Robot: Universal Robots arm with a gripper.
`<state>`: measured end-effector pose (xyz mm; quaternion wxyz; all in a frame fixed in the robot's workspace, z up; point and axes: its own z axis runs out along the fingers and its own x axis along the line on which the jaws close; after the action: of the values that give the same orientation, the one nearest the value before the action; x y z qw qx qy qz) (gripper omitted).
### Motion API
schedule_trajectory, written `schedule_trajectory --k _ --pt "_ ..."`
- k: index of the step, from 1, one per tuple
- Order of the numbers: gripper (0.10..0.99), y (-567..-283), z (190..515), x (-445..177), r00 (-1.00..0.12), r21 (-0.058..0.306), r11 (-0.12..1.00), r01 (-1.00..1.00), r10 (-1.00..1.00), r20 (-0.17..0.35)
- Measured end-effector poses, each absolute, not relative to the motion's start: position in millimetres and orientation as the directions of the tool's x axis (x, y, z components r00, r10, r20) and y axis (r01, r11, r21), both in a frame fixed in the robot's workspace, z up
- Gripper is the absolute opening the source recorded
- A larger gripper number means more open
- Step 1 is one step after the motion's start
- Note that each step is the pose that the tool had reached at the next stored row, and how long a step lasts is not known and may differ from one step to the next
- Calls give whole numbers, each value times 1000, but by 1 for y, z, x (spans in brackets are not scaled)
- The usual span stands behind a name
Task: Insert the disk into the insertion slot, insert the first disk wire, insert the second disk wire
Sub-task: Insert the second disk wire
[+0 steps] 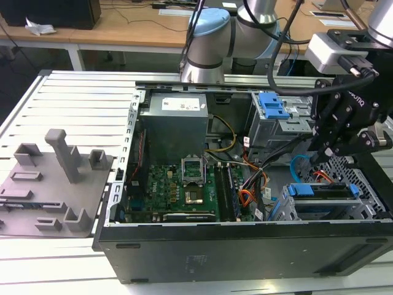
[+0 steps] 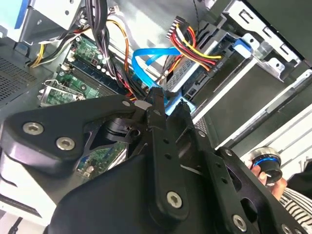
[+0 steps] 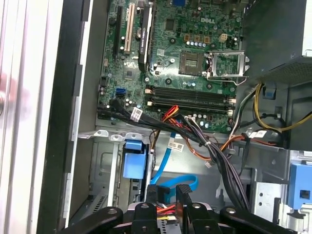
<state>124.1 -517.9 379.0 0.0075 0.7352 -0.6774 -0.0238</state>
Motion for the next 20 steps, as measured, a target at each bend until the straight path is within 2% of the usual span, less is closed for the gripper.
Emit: schedule_trajectory --k 9,10,12,20 --pt "302 -517 369 122 81 45 -82 -996 -997 -7" --pt "286 -517 369 122 81 45 -82 -996 -997 -7" --pt "165 -517 369 122 81 45 -82 -996 -997 -7" --pt "165 -523 369 122 81 45 -82 -996 -997 -7"
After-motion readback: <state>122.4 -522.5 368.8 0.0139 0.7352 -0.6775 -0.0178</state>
